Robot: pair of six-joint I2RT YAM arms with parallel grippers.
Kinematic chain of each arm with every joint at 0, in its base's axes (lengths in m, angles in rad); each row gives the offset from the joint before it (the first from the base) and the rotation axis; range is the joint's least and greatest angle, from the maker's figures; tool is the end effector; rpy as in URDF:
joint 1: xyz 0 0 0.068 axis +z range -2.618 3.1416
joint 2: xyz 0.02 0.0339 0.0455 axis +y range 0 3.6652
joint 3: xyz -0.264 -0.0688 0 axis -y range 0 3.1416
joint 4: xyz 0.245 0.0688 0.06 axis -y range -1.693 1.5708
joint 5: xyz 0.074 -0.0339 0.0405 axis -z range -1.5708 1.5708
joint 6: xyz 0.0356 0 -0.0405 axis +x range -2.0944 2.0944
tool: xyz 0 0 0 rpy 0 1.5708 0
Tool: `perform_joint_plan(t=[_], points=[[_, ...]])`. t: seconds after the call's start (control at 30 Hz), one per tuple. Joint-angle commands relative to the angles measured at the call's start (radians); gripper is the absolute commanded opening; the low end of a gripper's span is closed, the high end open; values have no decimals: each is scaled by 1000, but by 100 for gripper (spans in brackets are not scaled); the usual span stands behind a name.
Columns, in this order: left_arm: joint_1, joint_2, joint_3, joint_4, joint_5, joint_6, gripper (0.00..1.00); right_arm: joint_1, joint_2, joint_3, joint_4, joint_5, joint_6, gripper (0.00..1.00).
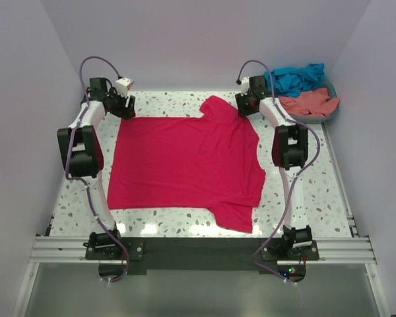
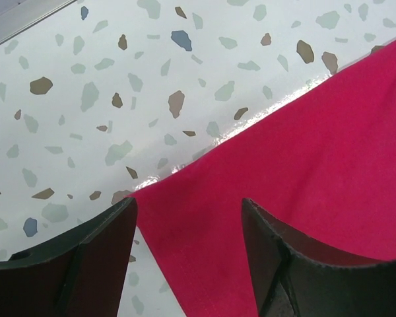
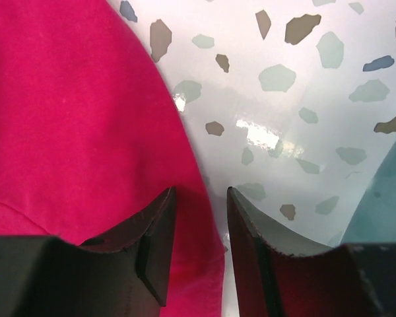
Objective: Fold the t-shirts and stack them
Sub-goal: Fold the tshirt
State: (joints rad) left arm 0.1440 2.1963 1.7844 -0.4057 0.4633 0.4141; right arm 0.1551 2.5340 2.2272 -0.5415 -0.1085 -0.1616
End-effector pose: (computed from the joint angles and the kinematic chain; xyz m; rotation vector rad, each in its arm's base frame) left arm 0.4927 0.0554 0.2072 0.5192 2.2370 -0.2694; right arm 0.5534 0.0904 0.1654 -0.4299 2.3779 0.1282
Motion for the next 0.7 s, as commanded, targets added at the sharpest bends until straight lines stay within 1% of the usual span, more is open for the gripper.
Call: perform_joint_plan(t=[0.0,0.1,0.17,0.2,0.27,0.3,0.37,0.4,0.53,0.67], points=[[11,25,62,38,-6,2,70,-8,22,58,37,-57,51,40],[20,57,87,36,-11,-12,70,-12,43,72,35,-86,59,40],[28,80,127,22,-11,-23,70,-15,51,77,29,-111,62,36],[32,104,144,15,-8,-23,70,-17,51,77,28,-118,63,30],[37,132,200,-14,-5,-6,70,-23,49,72,17,-135,60,22],[37,161,225,-28,1,6,70,-26,48,71,14,-151,57,13],[39,187,289,-70,18,46,68,-29,45,69,9,-160,50,2],[43,206,302,-77,44,61,66,-31,39,68,8,-168,45,0],[49,217,313,-73,116,129,62,-34,25,57,12,-187,36,0],[57,229,325,-148,192,270,57,-37,12,51,9,-197,22,0]])
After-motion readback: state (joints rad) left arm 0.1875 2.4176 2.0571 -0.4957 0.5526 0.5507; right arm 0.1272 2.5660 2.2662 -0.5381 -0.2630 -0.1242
